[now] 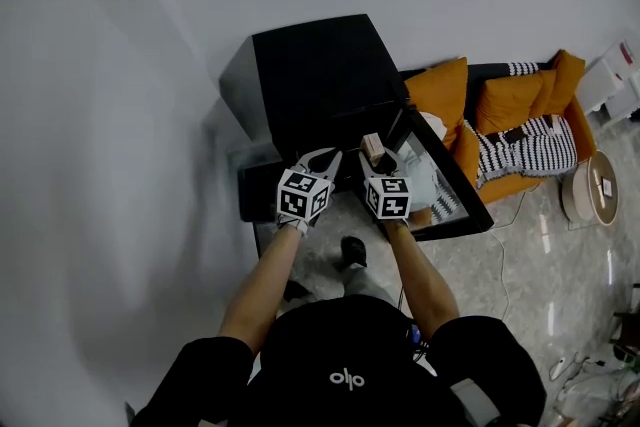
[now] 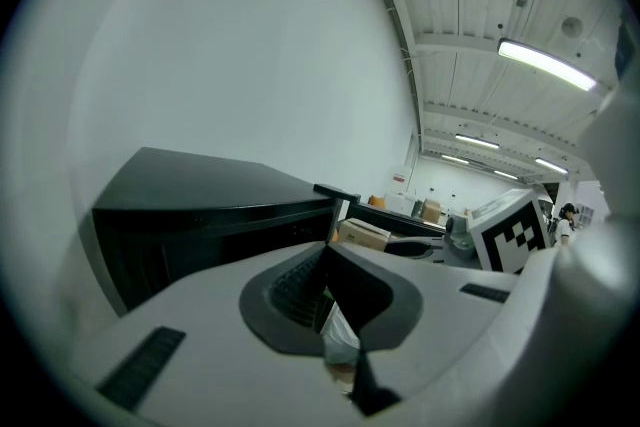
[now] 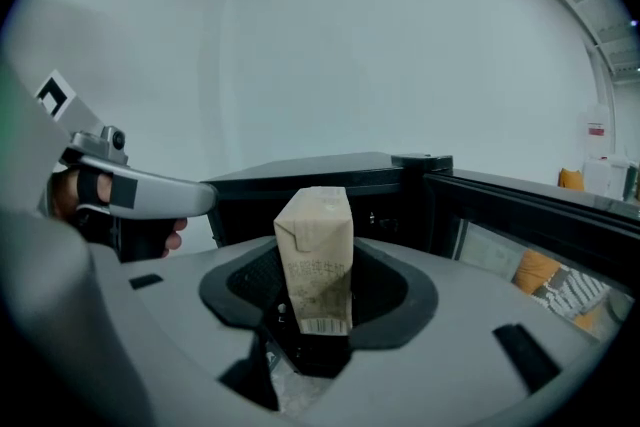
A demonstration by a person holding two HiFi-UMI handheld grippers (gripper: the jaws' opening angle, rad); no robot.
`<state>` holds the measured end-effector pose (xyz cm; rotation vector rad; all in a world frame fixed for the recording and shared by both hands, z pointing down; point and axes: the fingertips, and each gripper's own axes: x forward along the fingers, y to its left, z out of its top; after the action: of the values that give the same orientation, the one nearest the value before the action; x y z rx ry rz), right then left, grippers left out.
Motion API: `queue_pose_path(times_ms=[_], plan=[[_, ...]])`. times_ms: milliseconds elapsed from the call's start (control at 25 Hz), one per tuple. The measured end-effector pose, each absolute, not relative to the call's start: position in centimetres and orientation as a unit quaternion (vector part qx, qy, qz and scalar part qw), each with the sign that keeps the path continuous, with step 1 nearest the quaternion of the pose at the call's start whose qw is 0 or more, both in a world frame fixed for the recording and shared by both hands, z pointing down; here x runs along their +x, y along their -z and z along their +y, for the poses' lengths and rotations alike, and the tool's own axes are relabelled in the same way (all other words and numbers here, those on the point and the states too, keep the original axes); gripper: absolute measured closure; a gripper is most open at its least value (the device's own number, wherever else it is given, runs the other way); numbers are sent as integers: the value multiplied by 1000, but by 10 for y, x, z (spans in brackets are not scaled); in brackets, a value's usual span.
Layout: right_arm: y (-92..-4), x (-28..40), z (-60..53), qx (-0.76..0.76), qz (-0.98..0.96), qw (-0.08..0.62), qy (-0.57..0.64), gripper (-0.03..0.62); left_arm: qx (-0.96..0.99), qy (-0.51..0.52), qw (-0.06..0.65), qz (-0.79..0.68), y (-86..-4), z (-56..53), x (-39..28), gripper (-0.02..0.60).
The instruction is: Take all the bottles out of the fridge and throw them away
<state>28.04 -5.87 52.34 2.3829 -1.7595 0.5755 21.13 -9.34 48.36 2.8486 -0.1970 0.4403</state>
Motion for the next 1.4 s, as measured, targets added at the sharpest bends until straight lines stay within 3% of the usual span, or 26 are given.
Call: queue_pose_path(times_ms=[360, 960, 1400], plan=[[-517, 224, -113, 728, -658, 77, -178, 401, 968, -141, 136, -155, -483, -135, 155, 580], [-519, 58, -189, 575, -793, 111, -166, 399, 916, -125, 163, -343, -486, -190, -10, 580], [-533, 19, -204, 526, -824, 133, -165, 399, 894, -114, 185, -391, -504, -189, -50, 580]])
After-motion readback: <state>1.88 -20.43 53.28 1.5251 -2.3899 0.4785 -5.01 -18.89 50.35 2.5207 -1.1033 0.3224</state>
